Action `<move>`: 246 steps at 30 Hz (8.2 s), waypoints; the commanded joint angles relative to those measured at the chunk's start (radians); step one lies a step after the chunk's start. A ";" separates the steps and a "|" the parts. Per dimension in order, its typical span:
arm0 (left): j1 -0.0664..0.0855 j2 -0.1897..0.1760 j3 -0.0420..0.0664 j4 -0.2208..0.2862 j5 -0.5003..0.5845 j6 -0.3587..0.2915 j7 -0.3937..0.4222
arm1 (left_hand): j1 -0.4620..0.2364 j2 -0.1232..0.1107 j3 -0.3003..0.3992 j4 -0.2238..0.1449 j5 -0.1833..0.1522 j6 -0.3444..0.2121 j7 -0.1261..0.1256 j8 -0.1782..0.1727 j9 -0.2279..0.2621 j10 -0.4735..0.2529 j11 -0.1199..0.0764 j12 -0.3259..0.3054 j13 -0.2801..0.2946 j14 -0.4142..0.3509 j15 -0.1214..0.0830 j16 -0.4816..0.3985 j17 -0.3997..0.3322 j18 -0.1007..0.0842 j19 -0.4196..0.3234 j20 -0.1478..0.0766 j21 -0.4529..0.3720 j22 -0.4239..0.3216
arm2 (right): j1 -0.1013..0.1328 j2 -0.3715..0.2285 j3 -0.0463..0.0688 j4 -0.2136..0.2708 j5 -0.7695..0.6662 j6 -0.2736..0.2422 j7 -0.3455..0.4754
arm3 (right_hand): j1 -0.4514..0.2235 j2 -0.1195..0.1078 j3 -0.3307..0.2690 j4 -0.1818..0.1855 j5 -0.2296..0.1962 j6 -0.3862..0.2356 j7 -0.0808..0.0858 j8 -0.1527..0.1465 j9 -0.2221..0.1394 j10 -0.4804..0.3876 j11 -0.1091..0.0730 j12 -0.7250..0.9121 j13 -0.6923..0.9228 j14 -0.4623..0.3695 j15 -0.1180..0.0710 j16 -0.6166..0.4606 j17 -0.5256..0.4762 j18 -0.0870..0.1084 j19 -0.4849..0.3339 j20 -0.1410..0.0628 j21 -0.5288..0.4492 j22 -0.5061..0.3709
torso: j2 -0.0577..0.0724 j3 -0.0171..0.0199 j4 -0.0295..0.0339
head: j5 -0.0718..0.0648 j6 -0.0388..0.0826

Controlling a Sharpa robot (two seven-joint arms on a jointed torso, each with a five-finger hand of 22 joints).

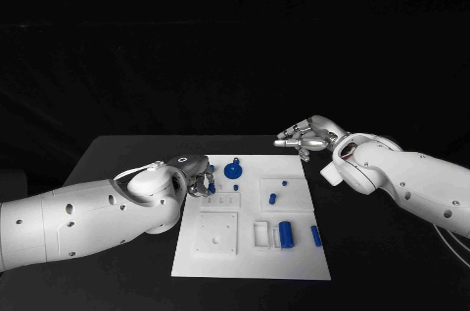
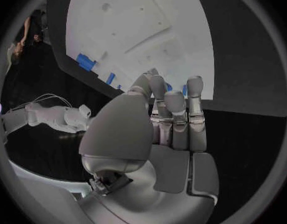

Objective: Assemble the parts on the task board

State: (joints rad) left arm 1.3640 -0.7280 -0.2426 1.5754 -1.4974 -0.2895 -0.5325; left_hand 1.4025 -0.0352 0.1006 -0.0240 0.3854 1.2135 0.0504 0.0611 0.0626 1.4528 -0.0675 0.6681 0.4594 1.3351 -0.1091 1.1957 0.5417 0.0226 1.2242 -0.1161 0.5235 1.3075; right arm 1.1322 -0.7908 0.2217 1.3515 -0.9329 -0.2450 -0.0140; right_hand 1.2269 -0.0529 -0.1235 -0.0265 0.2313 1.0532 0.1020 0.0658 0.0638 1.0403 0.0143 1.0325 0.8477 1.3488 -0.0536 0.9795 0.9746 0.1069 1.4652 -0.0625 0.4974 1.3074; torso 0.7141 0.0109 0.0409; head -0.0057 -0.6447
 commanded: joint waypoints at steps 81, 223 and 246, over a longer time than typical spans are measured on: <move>-0.078 0.108 0.002 -0.054 -0.273 0.096 -0.093 | -0.013 -0.045 0.040 0.073 0.021 0.206 -0.062 0.004 0.033 0.050 -0.009 0.024 0.036 0.061 -0.002 0.046 0.090 0.032 0.020 0.011 0.053 0.020 | -0.014 0.000 0.001 0.040 -0.129 -0.043 -0.043 | 0.004 0.003 0.027 -0.019 0.007 0.022 -0.002 -0.003 -0.001 0.012 -0.002 0.000 -0.004 0.010 0.000 -0.009 0.003 0.012 0.031 -0.009 0.000 0.053 | 0.001 -0.0033 0.0015 | -0.024 -0.006; -0.078 0.145 0.003 -0.094 -0.259 0.135 -0.035 | 0.036 -0.098 -0.009 0.231 -0.227 0.219 -0.079 0.003 0.028 0.050 -0.013 0.015 0.022 0.061 -0.001 0.005 0.068 0.035 0.026 0.021 0.022 0.019 | -0.022 0.001 0.001 0.033 -0.129 -0.034 -0.044 | 0.002 0.009 0.030 -0.028 0.002 0.036 -0.006 -0.003 -0.001 0.016 -0.005 -0.001 -0.006 0.010 -0.002 -0.011 0.003 0.010 0.031 -0.011 0.000 0.054 | 0.000 -0.0035 0.0012 | -0.028 -0.022; -0.078 0.143 0.003 -0.099 -0.248 0.137 -0.029 | 0.067 -0.088 0.003 0.180 -0.206 0.186 -0.067 0.003 0.017 0.029 -0.005 -0.006 0.027 0.036 0.002 -0.025 0.030 0.031 0.015 0.018 0.005 0.018 | -0.025 0.001 0.001 0.032 -0.129 -0.035 -0.044 | 0.002 0.009 0.031 -0.028 0.000 0.036 -0.005 -0.003 -0.001 0.016 -0.005 -0.001 -0.006 0.011 -0.002 -0.012 0.003 0.010 0.031 -0.011 0.000 0.054 | 0.000 -0.0040 0.0012 | -0.026 -0.020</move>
State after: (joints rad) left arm 1.2906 -0.5861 -0.2350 1.4767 -1.7624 -0.1691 -0.5790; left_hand 1.4569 -0.1248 0.1025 0.1597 0.1768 1.2653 0.0338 0.0571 0.0770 1.4668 -0.0709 0.6671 0.4865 1.3753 -0.1070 1.1733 0.5720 0.0540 1.2449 -0.0951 0.5313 1.3078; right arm 1.1084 -0.7898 0.2218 1.3830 -1.0525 -0.2885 -0.0624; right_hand 1.2269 -0.0529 -0.0974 -0.0525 0.2324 1.0866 0.0969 0.0658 0.0639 1.0508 0.0109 1.0324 0.8428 1.3557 -0.0536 0.9709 0.9768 0.1065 1.4650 -0.0695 0.4973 1.3073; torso 0.7135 0.0069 0.0421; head -0.0319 -0.6641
